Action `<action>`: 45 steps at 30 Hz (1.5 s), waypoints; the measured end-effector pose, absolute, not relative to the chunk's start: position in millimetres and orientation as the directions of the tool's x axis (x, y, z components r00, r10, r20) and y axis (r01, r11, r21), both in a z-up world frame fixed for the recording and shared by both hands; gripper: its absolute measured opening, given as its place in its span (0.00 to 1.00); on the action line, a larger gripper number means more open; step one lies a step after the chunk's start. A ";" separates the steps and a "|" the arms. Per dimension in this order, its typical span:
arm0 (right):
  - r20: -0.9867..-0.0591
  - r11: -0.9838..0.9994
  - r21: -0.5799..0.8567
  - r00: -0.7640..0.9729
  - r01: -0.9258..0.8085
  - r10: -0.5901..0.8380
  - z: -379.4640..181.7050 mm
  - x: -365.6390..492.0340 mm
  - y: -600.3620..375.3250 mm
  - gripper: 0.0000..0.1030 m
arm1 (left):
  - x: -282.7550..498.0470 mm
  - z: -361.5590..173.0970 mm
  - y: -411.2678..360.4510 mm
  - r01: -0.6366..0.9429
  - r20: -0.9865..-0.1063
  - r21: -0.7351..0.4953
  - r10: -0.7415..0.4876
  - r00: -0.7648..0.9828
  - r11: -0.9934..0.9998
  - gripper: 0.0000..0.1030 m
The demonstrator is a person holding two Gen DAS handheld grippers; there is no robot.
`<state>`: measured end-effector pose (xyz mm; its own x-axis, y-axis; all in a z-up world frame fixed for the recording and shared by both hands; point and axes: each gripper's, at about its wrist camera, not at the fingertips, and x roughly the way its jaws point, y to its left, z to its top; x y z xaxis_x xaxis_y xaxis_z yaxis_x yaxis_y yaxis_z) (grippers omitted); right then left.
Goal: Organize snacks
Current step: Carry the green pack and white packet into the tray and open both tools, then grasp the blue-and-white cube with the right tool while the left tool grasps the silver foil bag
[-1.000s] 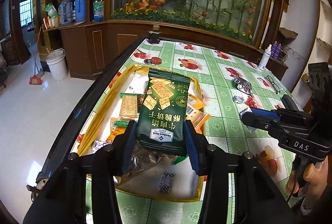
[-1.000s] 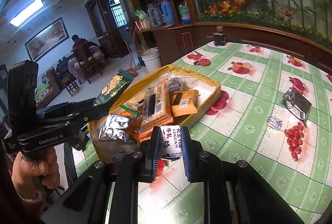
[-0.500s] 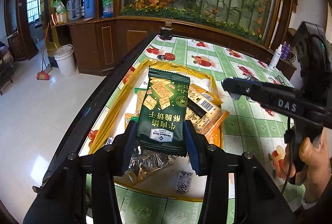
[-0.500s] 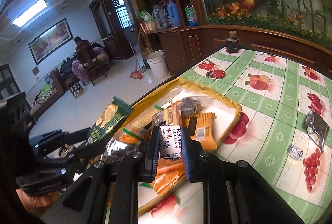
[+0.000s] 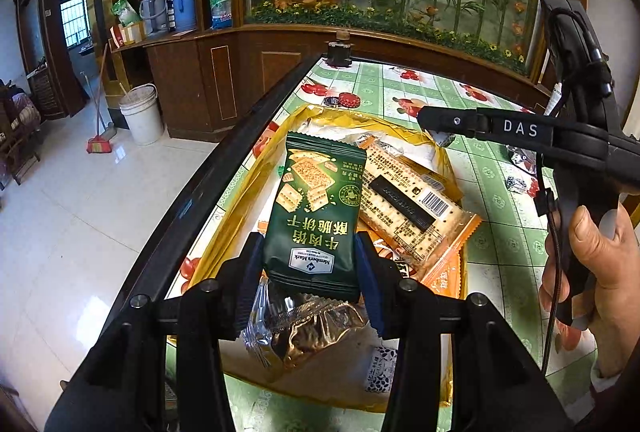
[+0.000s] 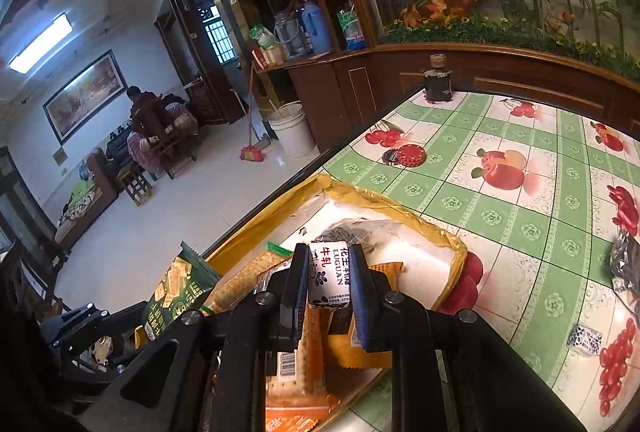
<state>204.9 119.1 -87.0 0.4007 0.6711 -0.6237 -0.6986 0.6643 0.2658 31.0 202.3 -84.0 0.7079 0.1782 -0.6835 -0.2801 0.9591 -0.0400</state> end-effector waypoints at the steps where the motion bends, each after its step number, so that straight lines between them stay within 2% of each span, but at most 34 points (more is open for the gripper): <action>1: -0.625 0.665 0.268 0.400 -0.698 0.671 -88.0 206.6 119.9 0.19 | 31.6 -84.4 203.0 -0.283 -0.685 -0.039 0.181 0.706 0.958 0.42; 13: -0.658 0.670 0.275 0.373 -0.689 0.654 -104.4 219.8 130.2 0.23 | 43.6 -93.8 209.2 -0.294 -0.721 -0.079 0.149 0.677 0.953 0.44; 16: -0.658 0.675 0.280 0.376 -0.683 0.653 -105.7 219.9 127.2 0.25 | 43.1 -94.5 211.6 -0.303 -0.723 -0.100 0.140 0.677 0.948 0.50; 18: -0.657 0.680 0.278 0.382 -0.678 0.650 -104.3 218.4 123.3 0.31 | 42.2 -92.1 212.5 -0.309 -0.718 -0.103 0.145 0.681 0.945 0.54; 20: -0.648 0.681 0.285 0.388 -0.675 0.656 -101.7 217.7 116.6 0.43 | 41.9 -88.7 212.4 -0.318 -0.712 -0.100 0.155 0.685 0.943 0.63; 23: -0.640 0.689 0.278 0.406 -0.669 0.652 -97.2 214.7 105.1 0.49 | 42.7 -82.8 209.0 -0.324 -0.701 -0.093 0.170 0.693 0.942 0.71; 33: -0.629 0.742 0.282 0.467 -0.608 0.621 -92.4 211.1 45.0 0.54 | 50.6 -69.2 178.4 -0.267 -0.679 -0.090 0.137 0.721 0.960 0.71; 38: -0.631 0.771 0.275 0.497 -0.575 0.596 -92.8 207.0 11.9 0.71 | 57.4 -63.6 158.0 -0.230 -0.677 -0.081 0.116 0.727 0.970 0.73; 40: -0.636 0.787 0.262 0.513 -0.559 0.576 -93.6 205.0 -4.3 0.72 | 60.7 -62.4 151.3 -0.220 -0.677 -0.081 0.108 0.728 0.972 0.76; 45: -0.645 0.835 0.230 0.564 -0.500 0.516 -95.4 199.8 -55.1 0.75 | 72.8 -59.9 127.8 -0.159 -0.670 -0.117 0.040 0.741 0.980 0.76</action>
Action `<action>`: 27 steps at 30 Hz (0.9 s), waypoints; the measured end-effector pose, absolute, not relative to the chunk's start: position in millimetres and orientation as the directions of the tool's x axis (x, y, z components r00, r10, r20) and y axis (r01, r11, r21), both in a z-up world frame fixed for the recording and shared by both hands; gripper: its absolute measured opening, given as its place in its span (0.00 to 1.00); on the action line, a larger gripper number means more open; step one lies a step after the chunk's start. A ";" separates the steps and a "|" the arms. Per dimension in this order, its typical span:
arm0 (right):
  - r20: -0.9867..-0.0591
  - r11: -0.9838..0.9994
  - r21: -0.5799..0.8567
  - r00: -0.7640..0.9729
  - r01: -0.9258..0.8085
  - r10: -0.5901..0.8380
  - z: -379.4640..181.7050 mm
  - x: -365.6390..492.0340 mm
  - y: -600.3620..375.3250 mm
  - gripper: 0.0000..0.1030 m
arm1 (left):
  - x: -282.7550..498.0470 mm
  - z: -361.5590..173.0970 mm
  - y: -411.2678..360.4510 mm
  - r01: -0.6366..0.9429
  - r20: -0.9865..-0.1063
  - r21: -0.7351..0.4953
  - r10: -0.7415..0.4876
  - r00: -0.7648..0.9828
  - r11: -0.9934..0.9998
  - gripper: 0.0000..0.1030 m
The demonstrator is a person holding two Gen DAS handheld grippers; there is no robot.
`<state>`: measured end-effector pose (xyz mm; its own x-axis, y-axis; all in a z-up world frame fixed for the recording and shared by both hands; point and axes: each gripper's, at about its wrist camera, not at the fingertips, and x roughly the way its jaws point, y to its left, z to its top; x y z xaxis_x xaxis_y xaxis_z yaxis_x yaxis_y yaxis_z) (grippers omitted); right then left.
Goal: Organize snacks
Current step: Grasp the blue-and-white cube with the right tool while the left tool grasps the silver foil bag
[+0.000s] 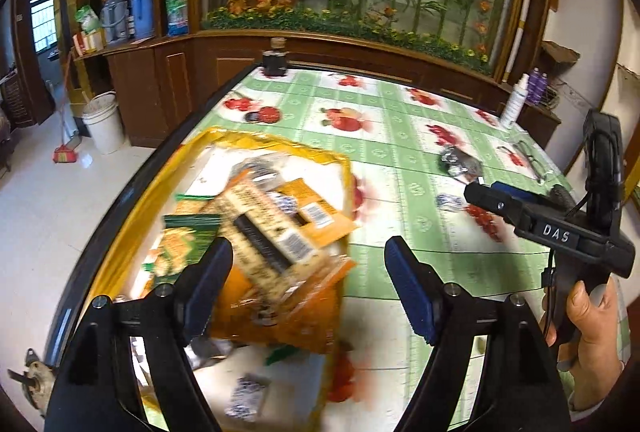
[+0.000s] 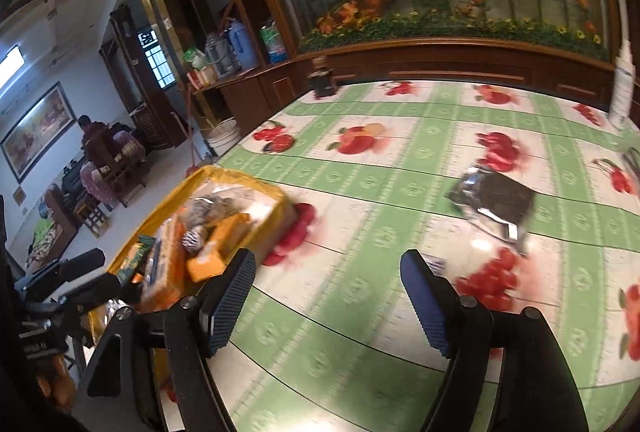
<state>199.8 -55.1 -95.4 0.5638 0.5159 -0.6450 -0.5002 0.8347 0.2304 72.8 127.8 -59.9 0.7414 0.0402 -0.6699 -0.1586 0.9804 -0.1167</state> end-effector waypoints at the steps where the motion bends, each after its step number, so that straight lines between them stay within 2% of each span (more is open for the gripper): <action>1: -0.647 0.842 0.224 0.571 -0.491 0.505 -96.4 200.0 -64.5 0.75 | 75.6 -59.6 121.9 -0.136 -0.668 -0.125 0.018 0.744 0.983 0.76; 7: -0.680 0.885 0.194 0.592 -0.422 0.432 -109.5 206.2 -112.2 0.76 | 90.8 -62.2 84.1 -0.055 -0.679 -0.099 -0.026 0.733 0.994 0.76; 13: -0.704 0.897 0.179 0.585 -0.404 0.403 -124.0 218.5 -116.1 0.79 | 101.8 -69.4 62.5 -0.020 -0.701 -0.094 -0.052 0.711 0.995 0.76; 21: -0.722 0.826 0.182 0.498 -0.533 0.480 -135.7 242.3 -74.2 0.79 | 117.3 -81.3 61.1 -0.021 -0.731 -0.095 -0.056 0.680 0.995 0.76; 24: -0.751 0.797 0.134 0.464 -0.589 0.469 -141.3 250.7 -51.7 0.76 | 120.3 -83.8 63.3 -0.029 -0.736 -0.096 -0.051 0.675 0.995 0.76; 27: -0.780 0.786 0.096 0.444 -0.611 0.441 -149.2 261.2 -39.3 0.63 | 126.1 -86.1 67.4 -0.039 -0.743 -0.107 -0.054 0.667 0.993 0.76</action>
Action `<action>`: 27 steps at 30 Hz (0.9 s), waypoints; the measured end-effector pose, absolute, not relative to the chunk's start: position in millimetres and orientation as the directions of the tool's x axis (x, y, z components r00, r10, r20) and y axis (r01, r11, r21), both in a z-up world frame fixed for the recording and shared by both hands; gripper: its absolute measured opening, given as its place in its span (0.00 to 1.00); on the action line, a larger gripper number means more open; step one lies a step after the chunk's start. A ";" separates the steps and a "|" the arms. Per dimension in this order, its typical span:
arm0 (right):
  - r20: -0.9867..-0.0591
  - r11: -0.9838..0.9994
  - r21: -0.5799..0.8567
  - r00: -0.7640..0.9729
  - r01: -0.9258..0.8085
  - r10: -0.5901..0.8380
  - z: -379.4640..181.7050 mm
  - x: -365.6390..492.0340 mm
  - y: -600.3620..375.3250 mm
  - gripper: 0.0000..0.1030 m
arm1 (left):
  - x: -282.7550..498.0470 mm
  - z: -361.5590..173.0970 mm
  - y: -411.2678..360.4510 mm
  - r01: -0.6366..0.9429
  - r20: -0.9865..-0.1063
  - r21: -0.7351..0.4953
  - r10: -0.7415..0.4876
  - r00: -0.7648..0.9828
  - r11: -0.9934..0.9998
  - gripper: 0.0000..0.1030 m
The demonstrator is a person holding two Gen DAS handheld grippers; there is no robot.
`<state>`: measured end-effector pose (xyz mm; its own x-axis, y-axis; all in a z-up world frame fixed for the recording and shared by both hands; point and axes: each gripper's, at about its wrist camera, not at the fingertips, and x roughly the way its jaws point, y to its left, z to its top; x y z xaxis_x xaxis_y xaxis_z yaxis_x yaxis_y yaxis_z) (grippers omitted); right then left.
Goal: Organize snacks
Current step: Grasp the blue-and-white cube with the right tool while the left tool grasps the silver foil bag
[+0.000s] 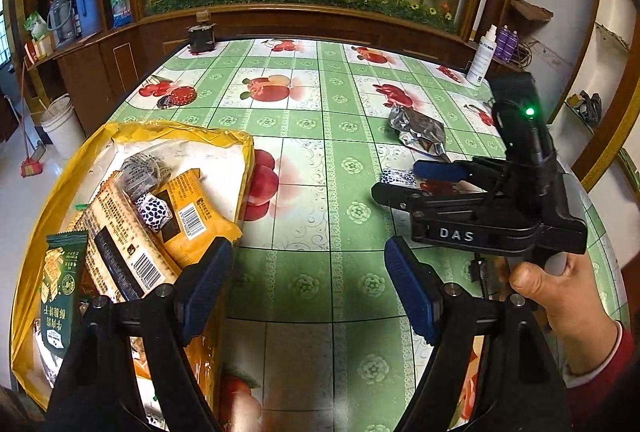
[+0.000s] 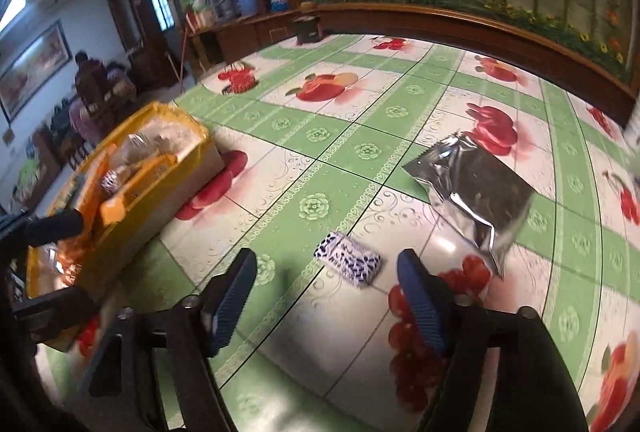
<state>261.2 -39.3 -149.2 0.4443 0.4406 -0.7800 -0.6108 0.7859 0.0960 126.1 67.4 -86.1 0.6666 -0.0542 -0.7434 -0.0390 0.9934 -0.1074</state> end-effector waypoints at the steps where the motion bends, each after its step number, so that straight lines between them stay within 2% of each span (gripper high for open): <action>1: -0.788 0.786 0.093 0.436 -0.612 0.434 -152.1 263.8 -37.8 0.54 | 128.6 -86.7 68.6 -0.041 -0.746 -0.114 -0.058 0.663 0.993 0.76; 2: -0.794 0.788 0.080 0.439 -0.611 0.420 -154.3 265.0 -37.4 0.47 | 130.3 -87.2 69.2 -0.042 -0.747 -0.117 -0.060 0.662 0.992 0.76; 3: -0.792 0.790 0.072 0.446 -0.609 0.417 -154.2 265.1 -38.2 0.45 | 132.6 -87.3 69.4 -0.043 -0.747 -0.119 -0.061 0.662 0.992 0.76; 5: -0.793 0.795 0.075 0.447 -0.602 0.413 -154.0 265.9 -41.1 0.35 | 137.8 -87.7 69.4 -0.043 -0.749 -0.123 -0.064 0.659 0.991 0.76; 11: -0.778 0.807 0.157 0.432 -0.570 0.456 -149.1 263.8 -63.9 0.34 | 165.9 -89.1 55.3 -0.010 -0.758 -0.130 -0.093 0.646 0.992 0.76; 22: -0.722 0.885 0.251 0.533 -0.392 0.441 -124.0 218.0 -179.4 0.34 | 245.6 -109.2 -23.0 0.099 -0.757 -0.131 -0.164 0.632 0.986 0.76; 24: -0.714 0.893 0.257 0.550 -0.370 0.434 -122.6 211.5 -193.5 0.34 | 257.9 -112.0 -35.7 0.092 -0.750 -0.124 -0.154 0.644 0.988 0.76; 27: -0.703 0.894 0.286 0.558 -0.346 0.441 -122.7 206.1 -209.9 0.34 | 274.8 -114.4 -56.0 0.094 -0.737 -0.049 -0.100 0.668 0.994 0.76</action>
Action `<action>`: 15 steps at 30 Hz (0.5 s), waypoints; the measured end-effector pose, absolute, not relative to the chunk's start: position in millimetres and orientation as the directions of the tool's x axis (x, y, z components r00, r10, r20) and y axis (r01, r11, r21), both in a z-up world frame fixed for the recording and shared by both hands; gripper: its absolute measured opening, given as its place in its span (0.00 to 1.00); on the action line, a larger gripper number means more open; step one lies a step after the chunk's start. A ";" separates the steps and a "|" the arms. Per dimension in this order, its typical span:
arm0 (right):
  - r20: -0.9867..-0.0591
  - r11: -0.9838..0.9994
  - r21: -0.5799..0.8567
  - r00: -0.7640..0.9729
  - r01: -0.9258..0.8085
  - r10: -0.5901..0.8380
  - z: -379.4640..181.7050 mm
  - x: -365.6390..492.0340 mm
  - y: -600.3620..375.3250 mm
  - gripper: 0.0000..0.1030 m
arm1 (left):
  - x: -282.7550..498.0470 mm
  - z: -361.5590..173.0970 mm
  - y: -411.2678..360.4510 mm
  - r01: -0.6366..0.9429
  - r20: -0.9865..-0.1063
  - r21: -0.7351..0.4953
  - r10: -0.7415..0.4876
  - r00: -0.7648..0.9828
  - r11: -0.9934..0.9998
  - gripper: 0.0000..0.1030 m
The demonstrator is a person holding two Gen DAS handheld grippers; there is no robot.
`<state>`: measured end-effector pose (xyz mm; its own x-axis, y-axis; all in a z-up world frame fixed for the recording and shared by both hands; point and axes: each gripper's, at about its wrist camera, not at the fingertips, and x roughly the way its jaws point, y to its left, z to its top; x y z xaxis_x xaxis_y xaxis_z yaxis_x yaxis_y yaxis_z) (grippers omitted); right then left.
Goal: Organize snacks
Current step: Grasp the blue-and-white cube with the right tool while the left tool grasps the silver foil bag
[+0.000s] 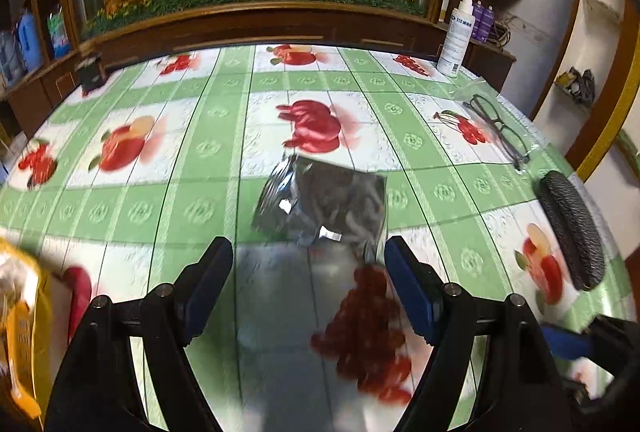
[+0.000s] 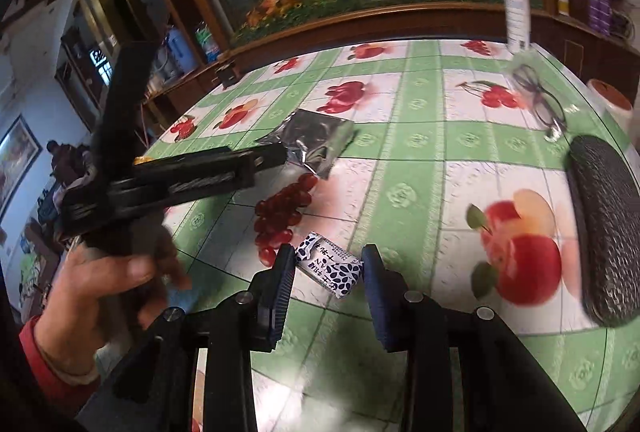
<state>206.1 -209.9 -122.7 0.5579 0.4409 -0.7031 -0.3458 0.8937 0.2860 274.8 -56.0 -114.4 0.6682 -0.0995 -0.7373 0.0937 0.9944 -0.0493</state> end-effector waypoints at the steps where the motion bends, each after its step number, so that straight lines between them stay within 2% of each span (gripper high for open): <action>1: -0.701 0.894 0.290 0.560 -0.342 0.442 -123.1 204.8 -212.2 0.35 | 280.0 -115.8 -60.7 0.095 -0.735 -0.022 -0.080 0.673 0.995 0.76; 3: -0.693 0.892 0.304 0.565 -0.334 0.447 -123.3 203.7 -218.2 0.34 | 292.8 -121.3 -69.1 0.103 -0.751 0.015 -0.057 0.658 0.995 0.76; 9: -0.673 0.885 0.329 0.575 -0.331 0.465 -123.1 203.4 -225.4 0.35 | 307.8 -120.8 -78.4 0.136 -0.759 -0.013 -0.099 0.644 0.991 0.78; 12: -0.668 0.886 0.331 0.582 -0.326 0.464 -123.6 203.7 -227.1 0.35 | 302.6 -111.4 -80.3 0.178 -0.720 -0.058 -0.165 0.675 0.982 0.78; 15: -0.666 0.886 0.335 0.585 -0.320 0.463 -124.1 205.0 -229.1 0.35 | 312.4 -115.4 -82.7 0.201 -0.736 -0.095 -0.205 0.645 0.975 0.83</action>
<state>205.0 -229.1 -124.1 0.5849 0.4632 -0.6659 -0.3198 0.8861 0.3355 312.4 -82.7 -115.4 0.6449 -0.2052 -0.7362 0.2012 0.9749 -0.0954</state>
